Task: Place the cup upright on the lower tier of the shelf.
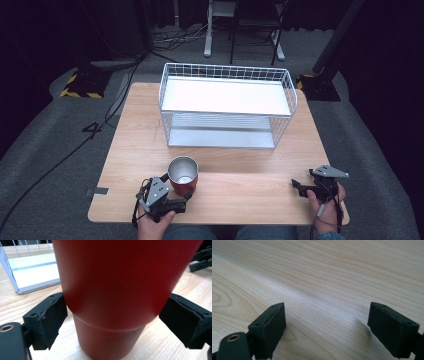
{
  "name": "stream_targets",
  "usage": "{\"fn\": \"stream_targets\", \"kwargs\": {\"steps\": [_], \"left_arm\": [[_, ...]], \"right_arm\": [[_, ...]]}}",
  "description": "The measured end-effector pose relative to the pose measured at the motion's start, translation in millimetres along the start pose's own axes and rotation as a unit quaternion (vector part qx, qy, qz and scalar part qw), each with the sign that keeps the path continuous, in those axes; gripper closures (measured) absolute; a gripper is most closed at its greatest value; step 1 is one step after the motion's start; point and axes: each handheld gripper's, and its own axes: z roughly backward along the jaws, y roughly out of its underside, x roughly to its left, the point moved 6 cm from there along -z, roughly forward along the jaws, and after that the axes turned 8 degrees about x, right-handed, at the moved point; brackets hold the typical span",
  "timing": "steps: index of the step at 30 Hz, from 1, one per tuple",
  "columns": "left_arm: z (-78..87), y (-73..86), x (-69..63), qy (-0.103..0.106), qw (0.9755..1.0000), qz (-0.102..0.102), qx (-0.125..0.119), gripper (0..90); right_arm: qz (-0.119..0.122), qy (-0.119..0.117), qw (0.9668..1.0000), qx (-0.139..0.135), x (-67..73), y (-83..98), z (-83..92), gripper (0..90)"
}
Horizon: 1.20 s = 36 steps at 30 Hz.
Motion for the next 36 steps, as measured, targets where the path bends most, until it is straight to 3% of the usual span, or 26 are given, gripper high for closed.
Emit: {"fn": "stream_targets", "kwargs": {"steps": [17, 36], "left_arm": [[-15.9, -8.3, -1.2, -0.013, 0.9998, 0.012, 0.003, 6.0], [-15.0, -8.3, -2.1, -0.016, 0.9997, 0.018, 0.002, 7.9]], "right_arm": [[0.001, 0.000, 1.0000, -0.001, 0.2, -0.1, 0.1, 15.5], [0.004, 0.003, 1.0000, -0.002, 0.6, -0.1, 0.4, 15.6]]}}
